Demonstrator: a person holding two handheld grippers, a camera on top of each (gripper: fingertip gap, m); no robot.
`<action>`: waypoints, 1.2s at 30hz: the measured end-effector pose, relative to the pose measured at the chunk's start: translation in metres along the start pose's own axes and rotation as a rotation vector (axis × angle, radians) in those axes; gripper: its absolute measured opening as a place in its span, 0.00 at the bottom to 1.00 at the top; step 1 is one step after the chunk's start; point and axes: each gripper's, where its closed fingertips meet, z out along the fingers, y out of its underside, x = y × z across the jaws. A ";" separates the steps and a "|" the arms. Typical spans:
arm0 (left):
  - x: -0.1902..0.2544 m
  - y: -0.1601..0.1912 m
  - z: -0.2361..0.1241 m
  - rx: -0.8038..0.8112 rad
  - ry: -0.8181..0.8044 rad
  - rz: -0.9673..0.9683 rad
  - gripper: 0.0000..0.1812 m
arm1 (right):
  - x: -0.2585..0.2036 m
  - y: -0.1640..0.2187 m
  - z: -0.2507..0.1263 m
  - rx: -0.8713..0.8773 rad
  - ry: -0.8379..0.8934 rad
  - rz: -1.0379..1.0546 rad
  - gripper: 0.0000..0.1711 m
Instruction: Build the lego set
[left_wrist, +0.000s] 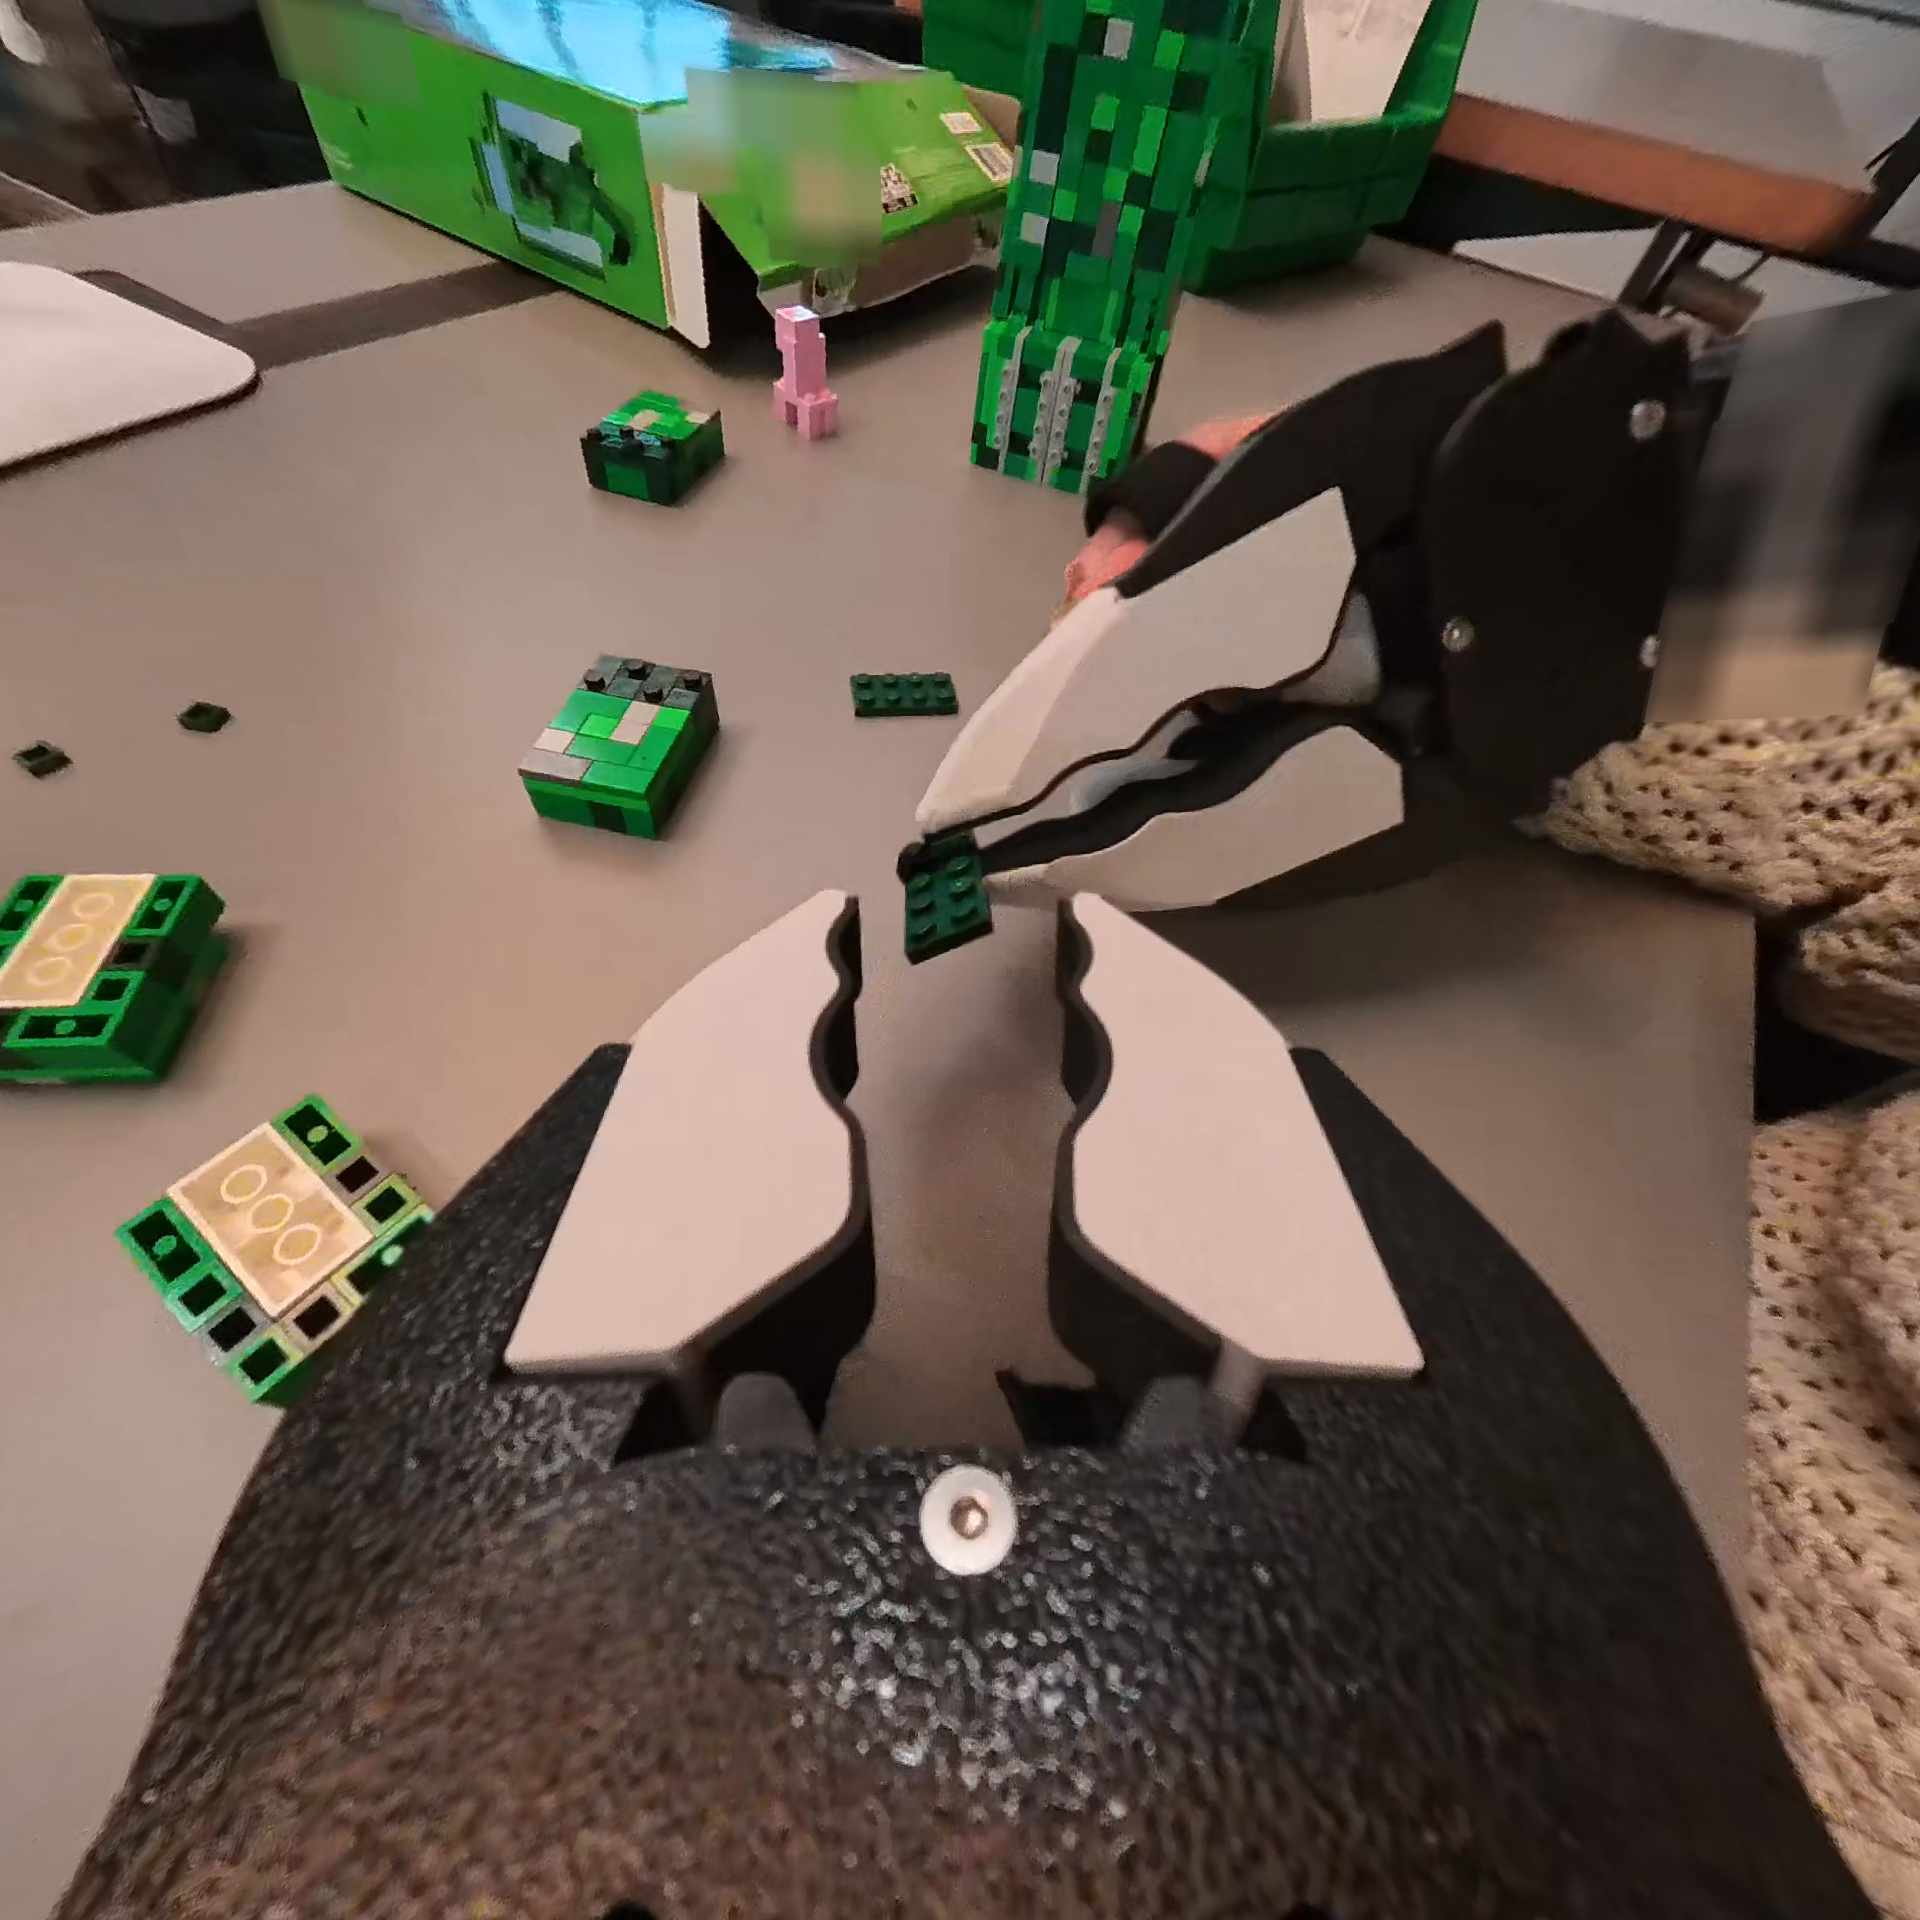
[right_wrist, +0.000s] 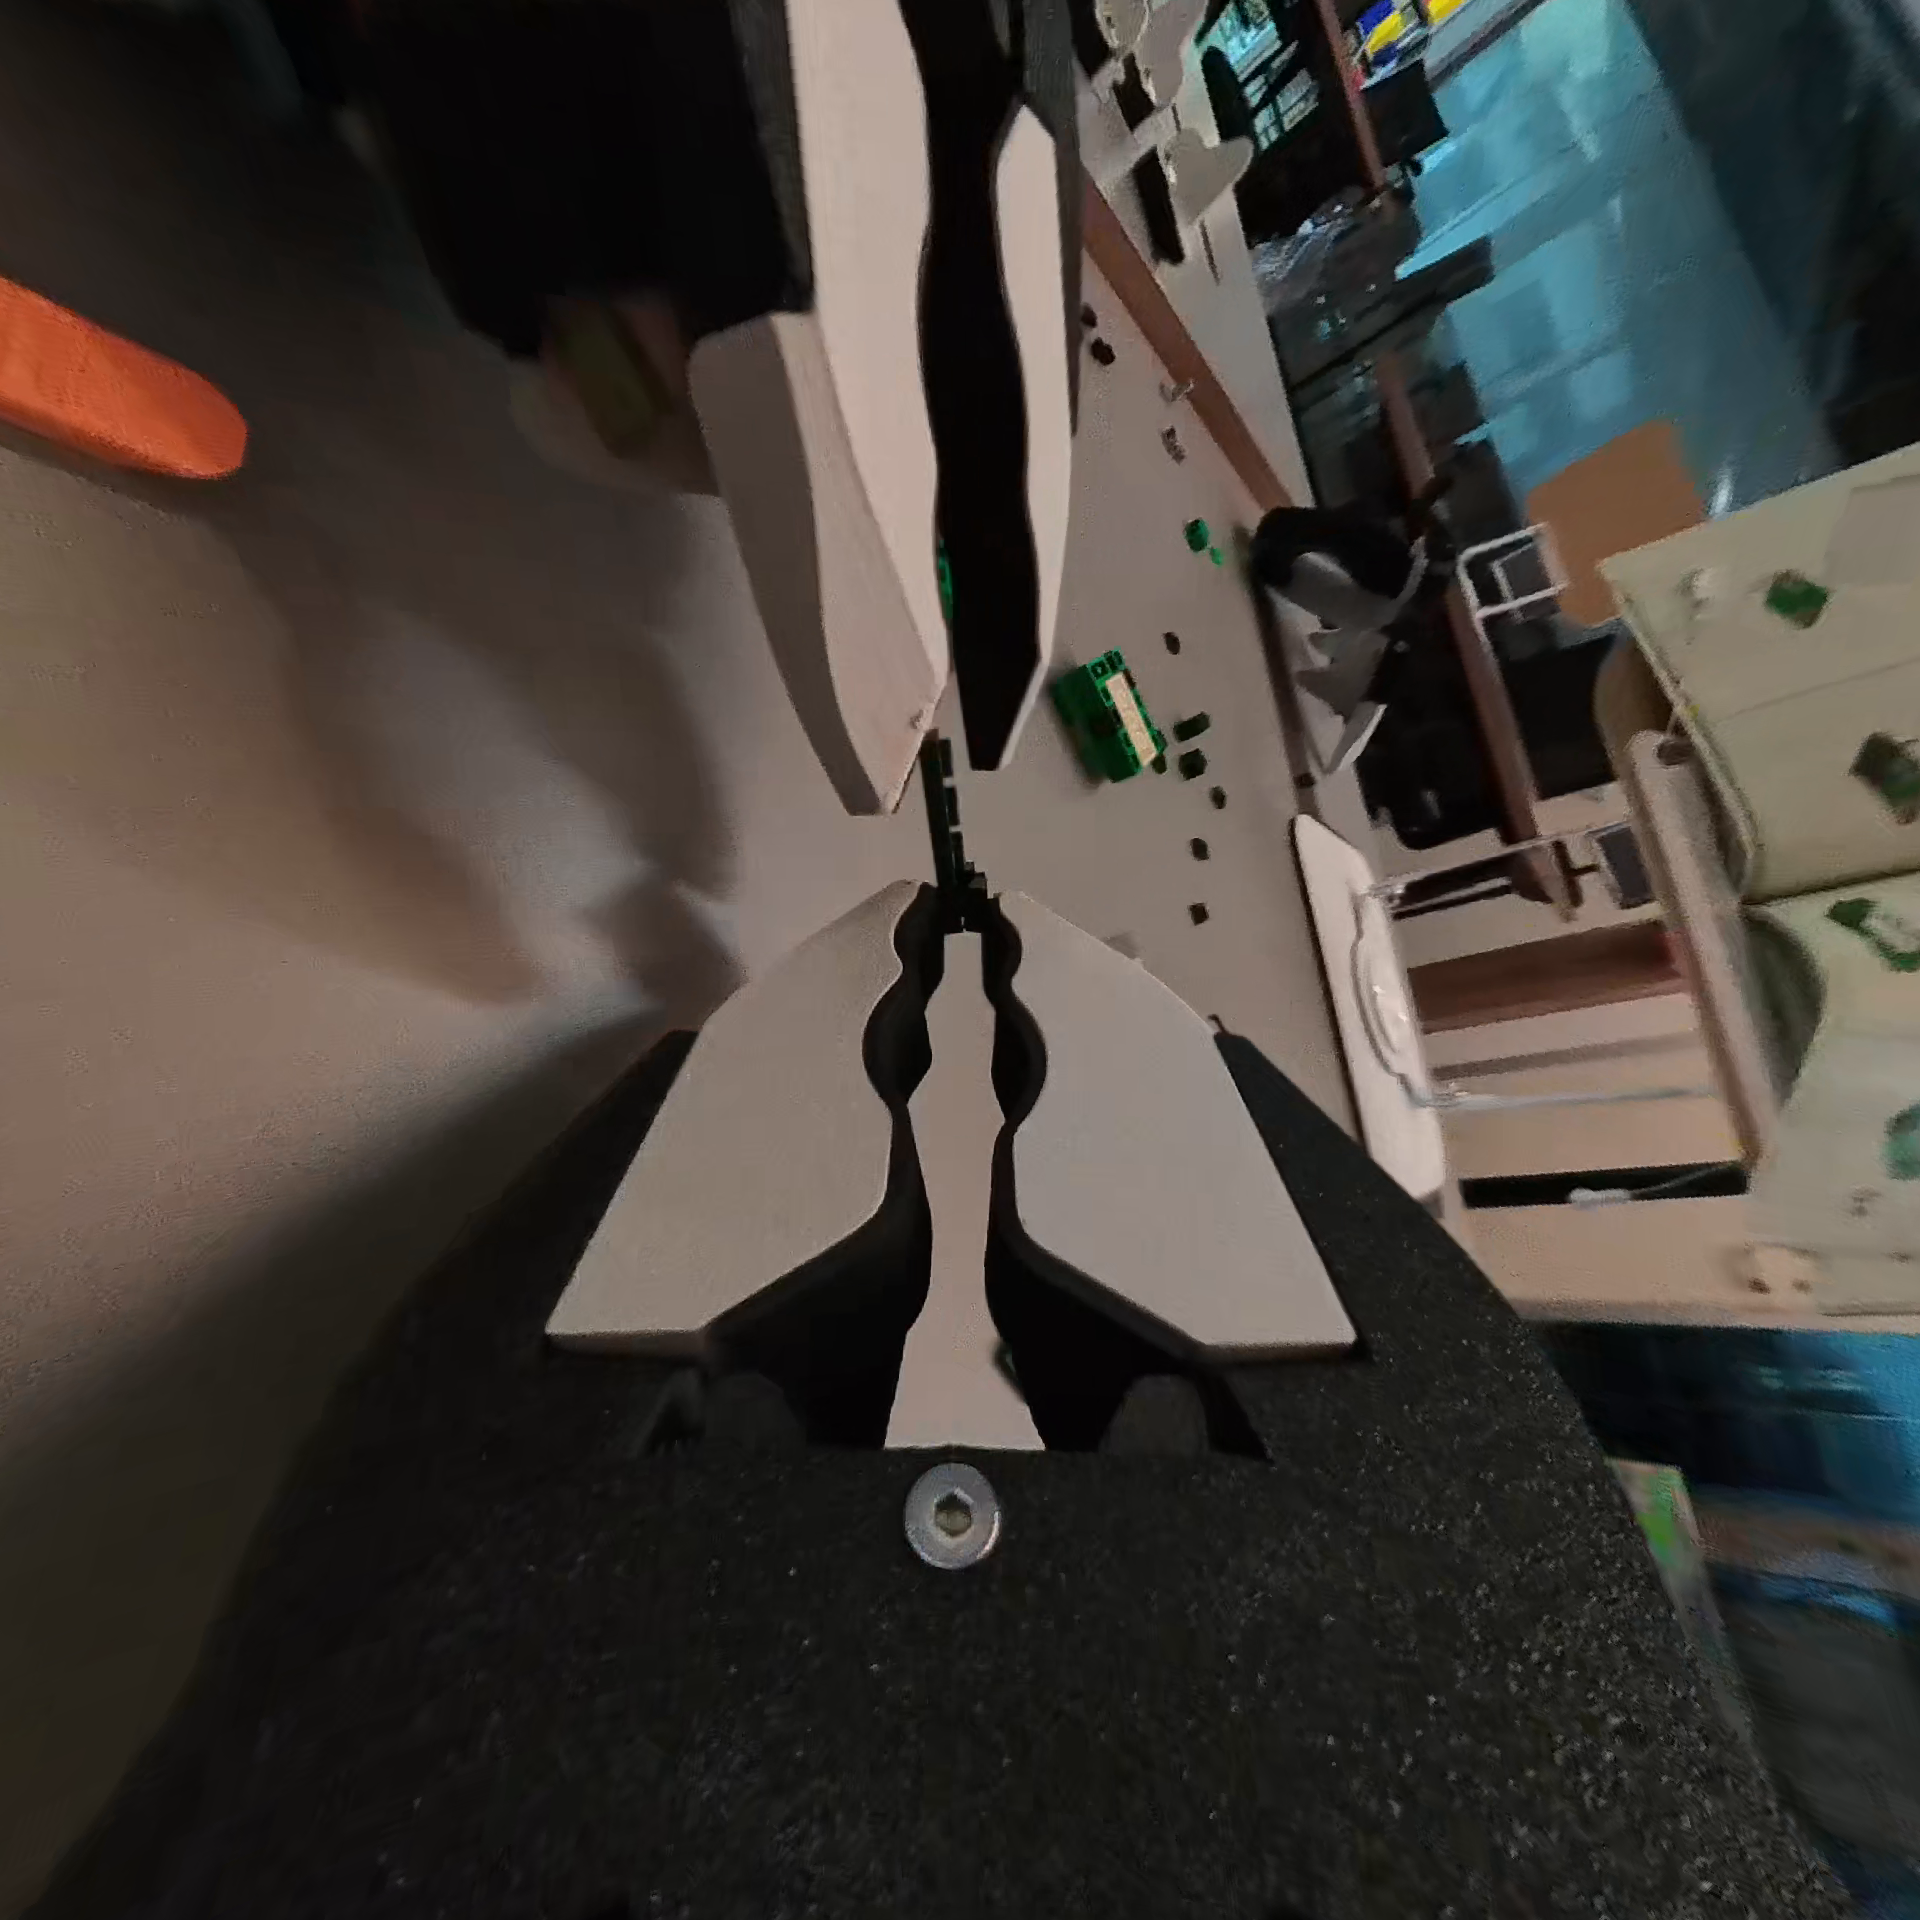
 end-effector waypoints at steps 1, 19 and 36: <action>-0.001 0.001 0.001 -0.009 -0.005 -0.001 0.20 | -0.001 0.000 0.000 0.005 -0.005 0.016 0.04; -0.001 0.008 0.002 -0.065 0.013 -0.071 0.09 | -0.001 -0.008 0.000 0.013 0.060 -0.087 0.04; 0.003 0.006 -0.003 -0.040 0.062 -0.090 0.09 | -0.001 -0.013 -0.003 0.079 0.061 -0.149 0.04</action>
